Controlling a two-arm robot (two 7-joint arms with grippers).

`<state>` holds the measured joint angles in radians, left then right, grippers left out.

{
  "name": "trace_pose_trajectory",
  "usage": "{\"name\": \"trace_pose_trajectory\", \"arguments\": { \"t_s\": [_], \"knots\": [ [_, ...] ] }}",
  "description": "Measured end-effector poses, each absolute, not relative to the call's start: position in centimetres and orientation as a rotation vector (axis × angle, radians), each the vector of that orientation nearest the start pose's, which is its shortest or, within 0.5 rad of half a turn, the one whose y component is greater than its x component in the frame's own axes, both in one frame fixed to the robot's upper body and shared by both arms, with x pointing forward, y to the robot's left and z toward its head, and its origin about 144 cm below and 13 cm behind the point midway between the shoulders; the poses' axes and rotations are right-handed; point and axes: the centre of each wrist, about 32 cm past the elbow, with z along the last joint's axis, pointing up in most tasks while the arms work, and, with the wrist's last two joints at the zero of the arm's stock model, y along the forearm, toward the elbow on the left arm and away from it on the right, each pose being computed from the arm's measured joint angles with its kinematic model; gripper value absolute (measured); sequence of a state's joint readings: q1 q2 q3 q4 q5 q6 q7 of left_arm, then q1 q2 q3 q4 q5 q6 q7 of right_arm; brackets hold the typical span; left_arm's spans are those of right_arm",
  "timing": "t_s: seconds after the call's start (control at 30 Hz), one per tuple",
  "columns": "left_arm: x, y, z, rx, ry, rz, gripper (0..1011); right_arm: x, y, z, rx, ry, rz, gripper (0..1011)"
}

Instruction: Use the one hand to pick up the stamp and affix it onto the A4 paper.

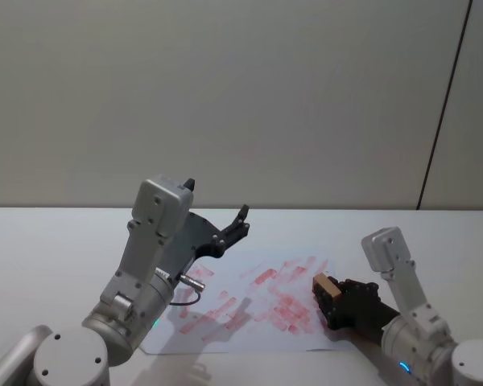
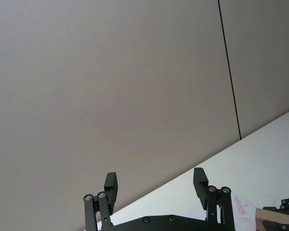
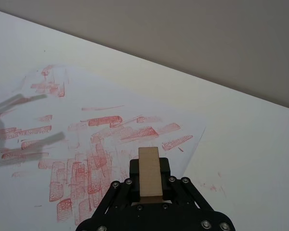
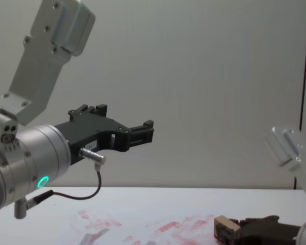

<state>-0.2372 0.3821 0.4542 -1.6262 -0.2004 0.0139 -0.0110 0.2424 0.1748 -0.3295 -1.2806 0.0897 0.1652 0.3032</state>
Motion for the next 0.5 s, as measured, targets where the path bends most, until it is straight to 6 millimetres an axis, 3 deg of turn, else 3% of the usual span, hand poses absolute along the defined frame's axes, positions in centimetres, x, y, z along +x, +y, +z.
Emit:
{"name": "trace_pose_trajectory", "arguments": {
  "t_s": [0.5],
  "knots": [
    [49.20,19.84,120.44,0.061,-0.268,1.124,1002,51.78,-19.44,111.93,-0.335,0.106,-1.000,218]
  ]
}}
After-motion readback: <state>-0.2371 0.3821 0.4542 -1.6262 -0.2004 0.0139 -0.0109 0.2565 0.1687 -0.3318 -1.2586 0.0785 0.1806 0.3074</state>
